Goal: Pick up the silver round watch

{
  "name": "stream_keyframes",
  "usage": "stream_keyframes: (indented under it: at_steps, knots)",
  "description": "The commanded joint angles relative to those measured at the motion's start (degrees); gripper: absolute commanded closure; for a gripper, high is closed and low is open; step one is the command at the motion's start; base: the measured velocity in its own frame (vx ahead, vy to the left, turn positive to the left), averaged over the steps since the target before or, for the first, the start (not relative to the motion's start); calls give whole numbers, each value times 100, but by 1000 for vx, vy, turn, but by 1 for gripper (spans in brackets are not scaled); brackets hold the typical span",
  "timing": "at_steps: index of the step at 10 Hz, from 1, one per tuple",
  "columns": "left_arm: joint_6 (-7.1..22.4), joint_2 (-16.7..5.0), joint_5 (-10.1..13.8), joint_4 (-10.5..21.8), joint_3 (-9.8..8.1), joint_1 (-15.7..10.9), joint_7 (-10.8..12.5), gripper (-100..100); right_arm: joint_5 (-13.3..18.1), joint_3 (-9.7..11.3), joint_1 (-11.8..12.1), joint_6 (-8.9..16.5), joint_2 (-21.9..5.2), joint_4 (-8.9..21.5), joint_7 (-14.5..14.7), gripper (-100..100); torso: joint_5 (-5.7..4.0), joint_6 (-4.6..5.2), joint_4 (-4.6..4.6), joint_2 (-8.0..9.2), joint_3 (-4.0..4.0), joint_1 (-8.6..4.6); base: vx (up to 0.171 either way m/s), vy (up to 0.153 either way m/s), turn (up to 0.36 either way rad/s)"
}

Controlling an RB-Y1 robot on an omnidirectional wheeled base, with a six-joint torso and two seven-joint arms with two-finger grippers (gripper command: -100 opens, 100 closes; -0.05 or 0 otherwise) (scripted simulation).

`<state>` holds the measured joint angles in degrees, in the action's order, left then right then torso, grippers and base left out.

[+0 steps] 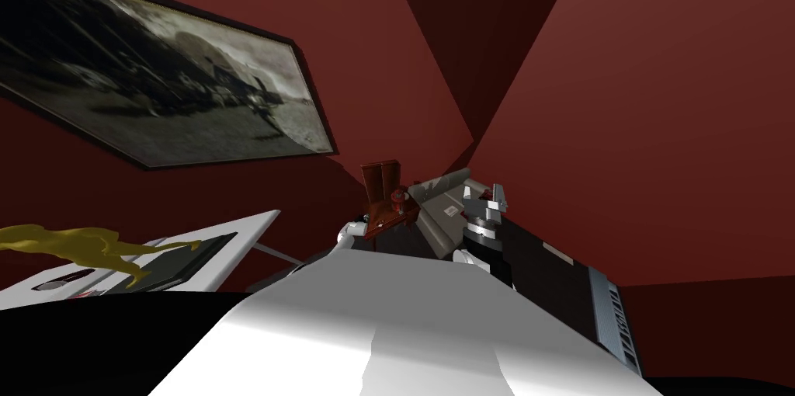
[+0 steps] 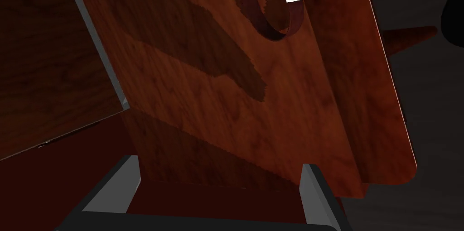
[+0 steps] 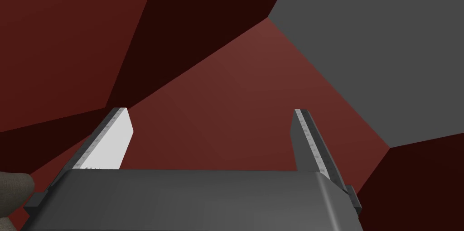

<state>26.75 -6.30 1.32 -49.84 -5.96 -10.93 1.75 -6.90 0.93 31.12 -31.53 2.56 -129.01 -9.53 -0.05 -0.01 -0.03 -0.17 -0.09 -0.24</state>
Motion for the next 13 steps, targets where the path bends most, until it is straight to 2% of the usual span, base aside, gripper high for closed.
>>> stream_keyframes:
  at_steps: [1,3,4,5,8,9,10,11,13]
  knots:
    - [170,13,54,-118,32,77,-7,-100,0,0,0,0,0,0,0,0,0,0,0,0,0,0,42,-48,0]
    - [400,130,93,179,73,18,86,-100,0,0,0,0,0,0,0,0,0,0,-1,-7,-4,3,102,-69,-58]
    - [400,130,93,179,73,18,86,-100,0,0,1,0,0,0,0,0,-2,0,-6,-29,-16,-8,121,-83,-2]
    - [513,193,115,330,100,-8,142,-100,0,0,1,0,0,0,0,0,-3,-1,-7,-29,-17,-9,86,-68,35]
    - [648,290,147,524,143,-26,221,-100,0,0,0,0,0,0,0,0,-1,-1,-2,-3,-3,-2,49,-63,11]
    - [611,266,145,413,138,24,192,-100,0,0,0,0,0,0,0,0,-2,-2,0,2,1,-1,16,-29,6]
    - [646,270,150,399,142,35,193,0,0,0,0,0,0,0,0,0,0,-2,1,8,4,11,3,-6,0]
    - [441,284,147,577,148,56,189,-100,0,-1,0,0,-1,0,0,0,2,-2,2,13,7,20,38,1,-2]
    - [239,298,144,754,155,78,185,-100,0,-1,0,0,-1,0,0,0,4,-2,0,-1,-1,27,58,11,-1]
